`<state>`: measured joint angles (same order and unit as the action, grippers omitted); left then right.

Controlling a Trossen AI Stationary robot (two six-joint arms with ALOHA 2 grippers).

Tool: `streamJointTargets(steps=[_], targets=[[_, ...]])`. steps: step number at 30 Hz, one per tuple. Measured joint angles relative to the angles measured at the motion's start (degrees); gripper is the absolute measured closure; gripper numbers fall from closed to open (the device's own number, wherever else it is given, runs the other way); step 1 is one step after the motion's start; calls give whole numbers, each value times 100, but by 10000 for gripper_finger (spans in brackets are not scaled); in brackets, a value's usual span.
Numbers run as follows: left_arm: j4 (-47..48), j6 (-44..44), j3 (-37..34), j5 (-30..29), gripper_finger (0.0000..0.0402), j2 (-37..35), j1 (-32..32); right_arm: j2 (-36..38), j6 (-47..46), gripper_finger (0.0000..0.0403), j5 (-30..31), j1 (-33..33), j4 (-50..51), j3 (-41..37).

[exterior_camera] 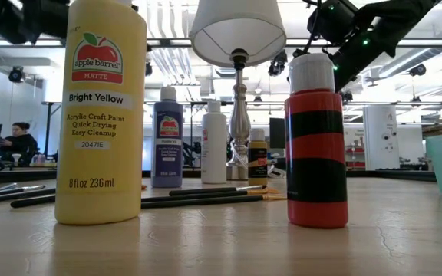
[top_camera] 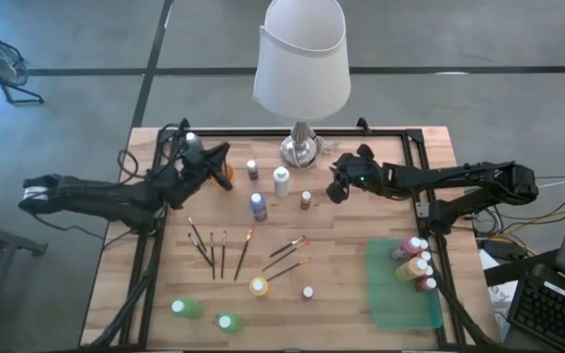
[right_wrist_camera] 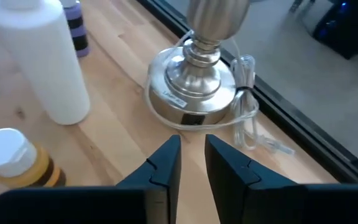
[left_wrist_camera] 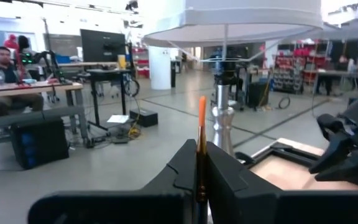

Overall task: Pick & Place Paint Supplies
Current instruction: Put the gold paint brush into the yellow cup

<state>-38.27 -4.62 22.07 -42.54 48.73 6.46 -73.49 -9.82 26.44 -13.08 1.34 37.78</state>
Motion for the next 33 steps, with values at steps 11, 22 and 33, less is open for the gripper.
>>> streamJointTargets(steps=[11, 22, 33], targets=[[-436, -289, -364, -59, 383, 88, 237, 0, 0, 330, 58, 4, 4, -7], [-419, -256, -366, -77, 384, 415, 332, -2, 83, 294, 58, 4, 6, -35], [-1216, -75, -870, -258, 384, 704, 436, -2, 87, 271, 58, 4, 13, -72]])
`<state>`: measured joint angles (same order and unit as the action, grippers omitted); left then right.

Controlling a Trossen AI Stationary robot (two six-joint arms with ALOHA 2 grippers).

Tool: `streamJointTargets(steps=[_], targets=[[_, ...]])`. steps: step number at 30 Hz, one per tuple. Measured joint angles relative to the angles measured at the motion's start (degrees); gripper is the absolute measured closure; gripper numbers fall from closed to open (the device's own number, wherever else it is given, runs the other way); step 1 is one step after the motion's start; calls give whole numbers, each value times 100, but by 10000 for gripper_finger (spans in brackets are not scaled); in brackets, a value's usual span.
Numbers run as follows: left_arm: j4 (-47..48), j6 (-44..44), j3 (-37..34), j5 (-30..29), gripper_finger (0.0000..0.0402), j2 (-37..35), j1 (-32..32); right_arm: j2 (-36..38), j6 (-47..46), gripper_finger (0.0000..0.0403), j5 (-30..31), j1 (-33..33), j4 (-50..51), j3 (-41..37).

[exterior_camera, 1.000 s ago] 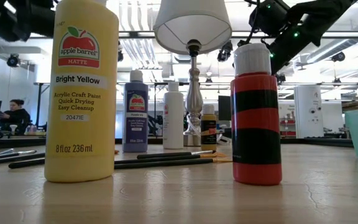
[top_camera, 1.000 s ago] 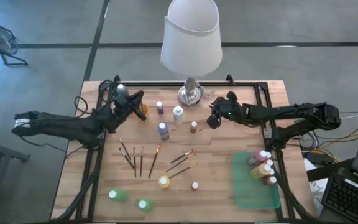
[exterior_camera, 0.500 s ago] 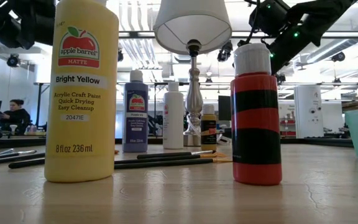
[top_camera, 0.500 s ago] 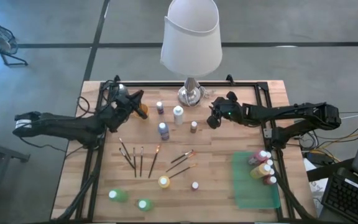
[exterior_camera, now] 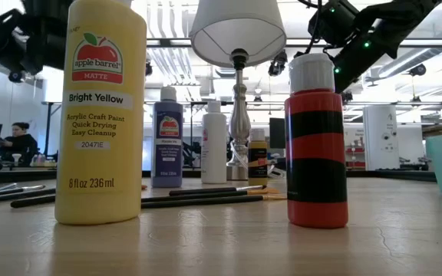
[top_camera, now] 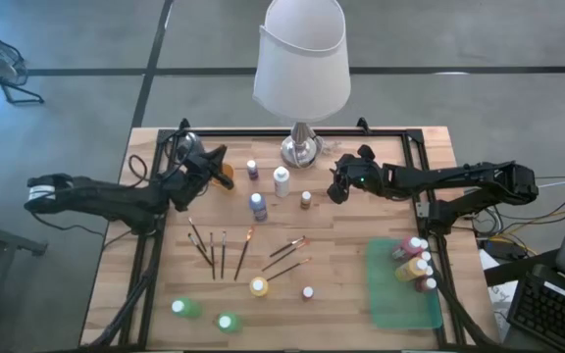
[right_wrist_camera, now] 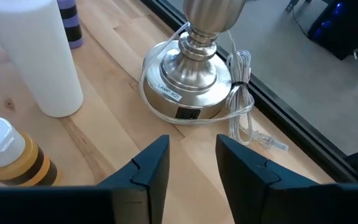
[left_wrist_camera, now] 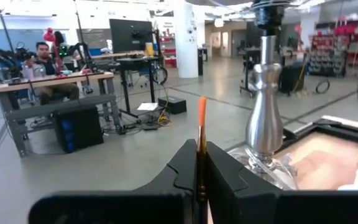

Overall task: Pick & Place Paint Supplies
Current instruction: Put the gold paint brush into the yellow cup

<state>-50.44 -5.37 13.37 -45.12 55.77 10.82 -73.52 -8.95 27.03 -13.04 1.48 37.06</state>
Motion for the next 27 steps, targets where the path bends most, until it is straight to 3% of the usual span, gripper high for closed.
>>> streamJointTargets(steps=[5, 11, 27], targets=[[-621, 94, -447, 4, 385, -5, 1, 0, 22, 262, 0, 0, -2, 0], [-660, 103, -586, 22, 385, -5, 1, 0, 22, 257, 0, 0, -11, 0], [-1053, 151, -617, 214, 385, 513, 75, 0, 95, 300, 0, 0, -13, 0]])
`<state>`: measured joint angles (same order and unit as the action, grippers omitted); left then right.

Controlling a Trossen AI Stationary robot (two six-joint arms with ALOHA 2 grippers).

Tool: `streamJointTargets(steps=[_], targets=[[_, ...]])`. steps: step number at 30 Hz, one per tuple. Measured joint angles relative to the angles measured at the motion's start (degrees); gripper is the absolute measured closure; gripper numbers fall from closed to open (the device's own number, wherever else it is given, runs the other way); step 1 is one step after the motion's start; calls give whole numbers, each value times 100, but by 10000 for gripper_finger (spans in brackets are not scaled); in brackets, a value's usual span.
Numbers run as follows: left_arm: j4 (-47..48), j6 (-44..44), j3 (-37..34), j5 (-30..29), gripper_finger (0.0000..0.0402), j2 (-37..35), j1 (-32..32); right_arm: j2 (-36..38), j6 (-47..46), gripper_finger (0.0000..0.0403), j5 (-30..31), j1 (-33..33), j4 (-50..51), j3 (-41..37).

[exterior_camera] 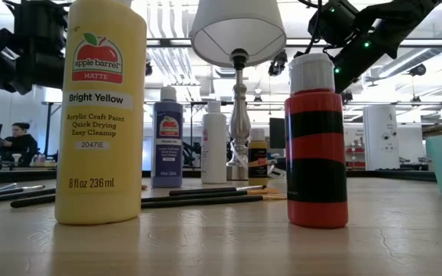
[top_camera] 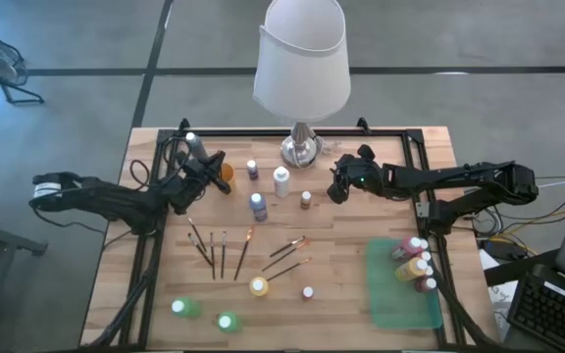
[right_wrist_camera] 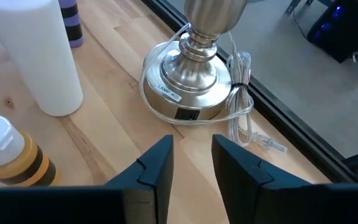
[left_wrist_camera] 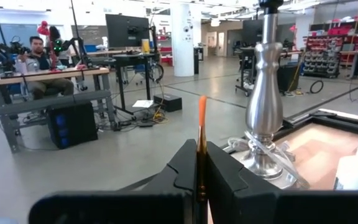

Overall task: Pick & Place Paint Supplies
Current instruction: Put the gold paint brush into the yellow cup

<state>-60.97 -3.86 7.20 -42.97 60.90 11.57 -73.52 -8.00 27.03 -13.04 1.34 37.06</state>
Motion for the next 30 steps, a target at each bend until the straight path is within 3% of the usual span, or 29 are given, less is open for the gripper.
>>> streamJointTargets(steps=[17, 30], targets=[[-461, 301, -2, 36, 385, 832, 7, -2, 71, 319, 0, 0, 12, 0], [-338, 539, -7, -46, 376, 1019, 14, -4, 69, 278, 0, 0, 13, -55]])
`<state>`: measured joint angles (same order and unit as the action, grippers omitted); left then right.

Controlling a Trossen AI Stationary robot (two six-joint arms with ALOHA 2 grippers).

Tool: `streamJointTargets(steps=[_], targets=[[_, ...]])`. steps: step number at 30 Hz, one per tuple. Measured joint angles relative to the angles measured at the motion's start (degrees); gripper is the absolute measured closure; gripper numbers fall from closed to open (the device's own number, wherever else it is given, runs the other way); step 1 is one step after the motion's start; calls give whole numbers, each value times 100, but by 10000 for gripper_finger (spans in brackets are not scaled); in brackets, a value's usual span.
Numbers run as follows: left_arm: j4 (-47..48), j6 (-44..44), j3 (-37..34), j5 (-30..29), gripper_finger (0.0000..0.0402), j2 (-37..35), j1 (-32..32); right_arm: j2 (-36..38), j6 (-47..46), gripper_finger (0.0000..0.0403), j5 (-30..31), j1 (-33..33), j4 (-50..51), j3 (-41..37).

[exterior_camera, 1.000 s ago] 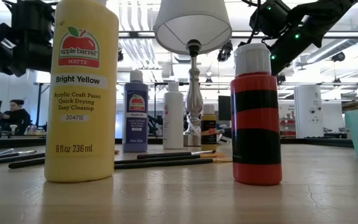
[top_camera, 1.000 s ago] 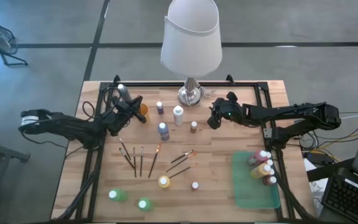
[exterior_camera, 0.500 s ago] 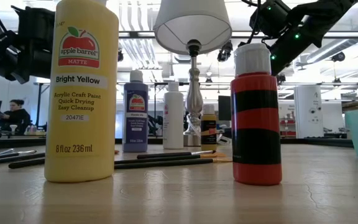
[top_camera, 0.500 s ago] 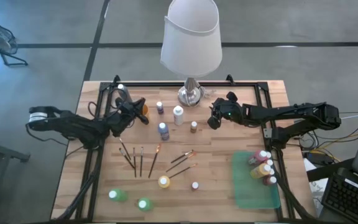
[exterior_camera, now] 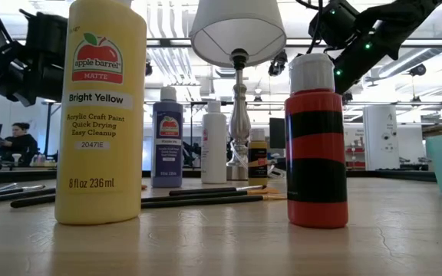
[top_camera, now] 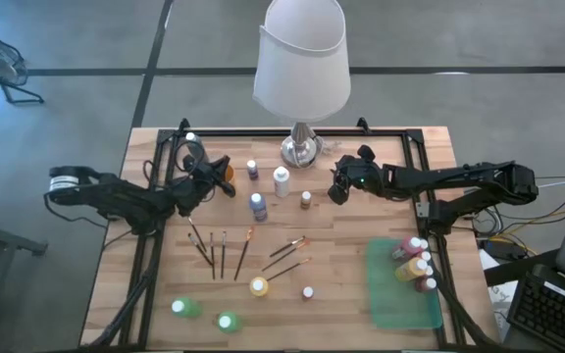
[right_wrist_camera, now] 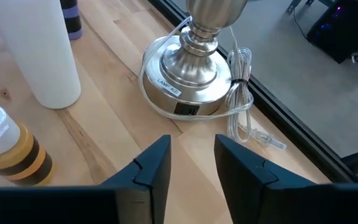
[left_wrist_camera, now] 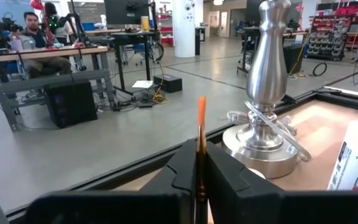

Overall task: Pick & Place Paint Supplies
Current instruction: Put the gold paint brush into the yellow cup, then put the blue paint bottle into the green bin

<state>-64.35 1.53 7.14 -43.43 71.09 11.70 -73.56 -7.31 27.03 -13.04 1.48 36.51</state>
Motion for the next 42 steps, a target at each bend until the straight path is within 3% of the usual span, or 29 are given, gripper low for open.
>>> streamJointTargets(steps=[19, 31, 36, 39, 42], targets=[[100, 185, 98, 5, 293, -190, 2, 0, -16, 234, 0, -1, -4, 0], [261, -491, 531, 6, 289, -1144, 0, 0, 177, 209, 0, -2, -11, 0], [1393, -740, 848, 6, 289, -1691, 2, 0, 170, 201, -2, -2, -13, 0], [2717, -882, 1248, -36, 289, -2005, 22, 0, 165, 197, -2, -2, -65, 0], [4292, -849, 1806, -538, 289, -2210, 41, 2, 15, 193, -2, 0, -88, 0]])
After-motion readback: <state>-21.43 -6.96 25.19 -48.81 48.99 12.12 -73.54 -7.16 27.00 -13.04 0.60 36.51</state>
